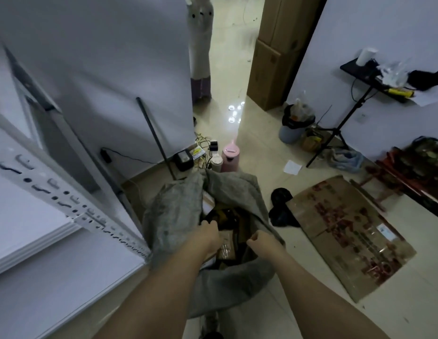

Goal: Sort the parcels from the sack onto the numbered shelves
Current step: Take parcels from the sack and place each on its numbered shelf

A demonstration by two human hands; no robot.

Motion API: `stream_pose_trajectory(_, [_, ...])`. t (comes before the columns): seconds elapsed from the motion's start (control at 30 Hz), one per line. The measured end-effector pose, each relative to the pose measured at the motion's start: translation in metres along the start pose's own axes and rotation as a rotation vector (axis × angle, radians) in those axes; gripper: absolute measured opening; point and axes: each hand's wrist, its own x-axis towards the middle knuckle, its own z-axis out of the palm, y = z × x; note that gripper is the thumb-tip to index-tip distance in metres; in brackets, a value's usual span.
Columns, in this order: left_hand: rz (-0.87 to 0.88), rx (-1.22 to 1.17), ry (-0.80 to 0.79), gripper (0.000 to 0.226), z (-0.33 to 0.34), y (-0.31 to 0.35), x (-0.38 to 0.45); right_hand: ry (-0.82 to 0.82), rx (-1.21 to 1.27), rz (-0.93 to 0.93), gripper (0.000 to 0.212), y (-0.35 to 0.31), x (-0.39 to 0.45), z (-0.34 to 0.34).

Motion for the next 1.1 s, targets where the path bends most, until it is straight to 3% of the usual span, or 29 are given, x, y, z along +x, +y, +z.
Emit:
stream_pose_trajectory(0.23, [-0.027,0.071,-0.082,0.047,0.019,0.002,0.065,-0.124,0.401,0.168,0.043,0.014,0.075,0.038])
stream_pose_trajectory(0.47, [-0.059,-0.014,-0.013,0.049,0.054,-0.003,0.162,-0.187,0.928,0.436,0.041,0.021,0.166,0.075])
stream_pose_trajectory(0.67, [-0.069,0.018,-0.05,0.059,0.108,-0.002,0.248,-0.212,1.021,0.617,0.048,0.053,0.229,0.126])
stream_pose_trajectory(0.87, [-0.089,0.071,-0.082,0.066,0.147,-0.009,0.307,-0.282,1.19,0.692,0.029,0.075,0.272,0.174])
stream_pose_trajectory(1.1, [-0.298,-0.388,-0.222,0.078,0.171,-0.019,0.336,-0.257,1.322,0.753,0.019,0.091,0.295,0.189])
